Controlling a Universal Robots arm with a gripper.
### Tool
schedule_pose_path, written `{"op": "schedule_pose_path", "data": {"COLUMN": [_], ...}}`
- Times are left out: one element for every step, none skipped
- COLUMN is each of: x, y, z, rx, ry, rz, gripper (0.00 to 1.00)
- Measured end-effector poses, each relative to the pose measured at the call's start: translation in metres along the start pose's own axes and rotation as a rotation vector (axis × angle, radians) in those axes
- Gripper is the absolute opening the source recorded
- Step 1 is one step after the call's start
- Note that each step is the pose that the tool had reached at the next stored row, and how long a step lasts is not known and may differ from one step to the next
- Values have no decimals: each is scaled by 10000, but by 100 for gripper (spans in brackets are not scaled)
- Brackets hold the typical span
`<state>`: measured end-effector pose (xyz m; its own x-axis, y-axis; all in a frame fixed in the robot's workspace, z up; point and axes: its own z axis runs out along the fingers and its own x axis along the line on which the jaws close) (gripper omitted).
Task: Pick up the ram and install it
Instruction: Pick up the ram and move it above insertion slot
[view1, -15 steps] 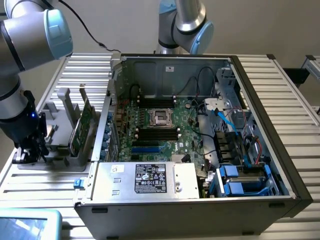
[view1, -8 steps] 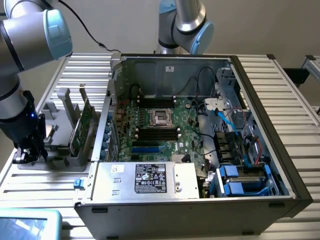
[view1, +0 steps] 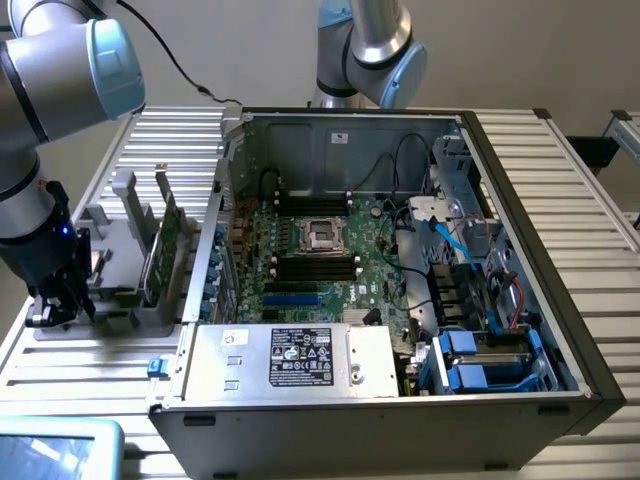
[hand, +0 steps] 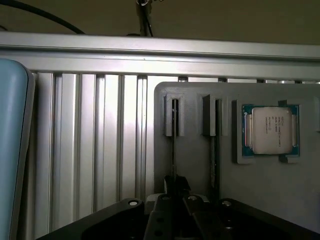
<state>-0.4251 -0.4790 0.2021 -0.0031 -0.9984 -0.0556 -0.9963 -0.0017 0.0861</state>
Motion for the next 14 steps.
{"op": "schedule_pose_path", "data": {"x": [0,0,0,0,0,0,-1,-1,-2,-4,-6,-7,-9,-11], "y": [0,0,0,0,0,0,1,2,4,6,9,12,14,17], "z": [0,0,0,0,0,-1,-10,-25,-47,-73,-101,-132,-164,-200], "rx": [0,0,0,0,0,1,0,-1,-1,-1,-1,-2,0,0], "ry": [0,0,0,-1,0,-1,-1,0,0,0,0,0,0,0], "rz": [0,0,0,0,0,0,0,0,0,0,0,0,0,0], "gripper": [11,11,11,11,11,11,11,11,11,11,11,11,11,11]}}
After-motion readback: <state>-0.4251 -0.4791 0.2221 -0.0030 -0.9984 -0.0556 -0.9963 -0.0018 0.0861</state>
